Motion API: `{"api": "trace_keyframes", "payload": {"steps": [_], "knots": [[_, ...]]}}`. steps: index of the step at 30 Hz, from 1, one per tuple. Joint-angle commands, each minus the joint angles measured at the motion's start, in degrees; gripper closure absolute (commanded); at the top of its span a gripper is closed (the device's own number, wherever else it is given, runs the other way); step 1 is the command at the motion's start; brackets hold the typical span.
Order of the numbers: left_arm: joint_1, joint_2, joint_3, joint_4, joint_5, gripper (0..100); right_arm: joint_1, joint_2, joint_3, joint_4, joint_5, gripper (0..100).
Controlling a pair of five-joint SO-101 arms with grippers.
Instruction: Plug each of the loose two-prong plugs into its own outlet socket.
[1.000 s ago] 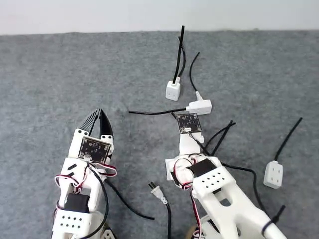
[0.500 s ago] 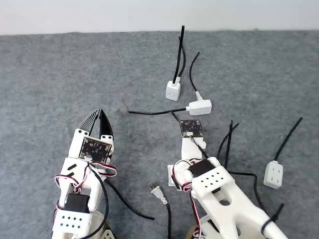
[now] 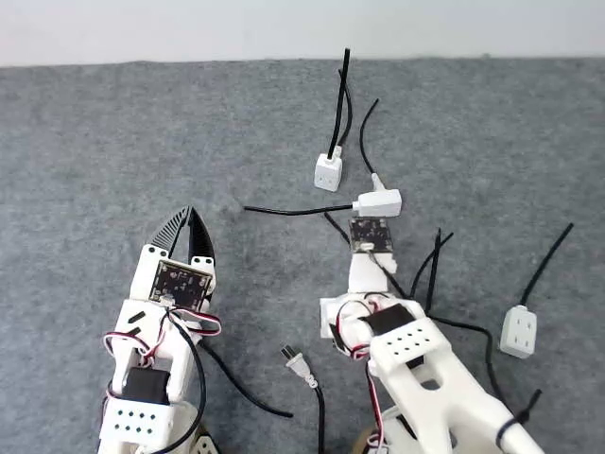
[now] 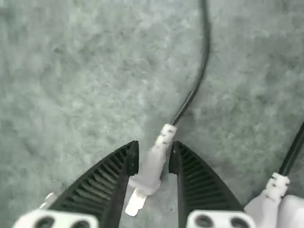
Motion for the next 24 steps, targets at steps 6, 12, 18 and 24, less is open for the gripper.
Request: {"api": "trace_keyframes", "payload": {"steps": [6, 12, 18, 24], "knots": [[0.09, 0.00, -0.48, -1.93, -0.53, 99, 2.15, 0.04, 1.58, -3.30, 1.05, 89.1], [0.09, 0.09, -0.48, -1.93, -0.53, 99, -1.01, 0.13, 1.93, -2.33, 1.05, 89.1], [0.09, 0.00, -0.48, -1.93, -0.53, 99, -7.43, 0.13, 1.58, 1.80, 0.88, 89.1], [0.09, 0.09, -0.48, -1.93, -0.53, 99, -5.67, 0.13, 1.76, 0.57, 0.88, 92.1]]}}
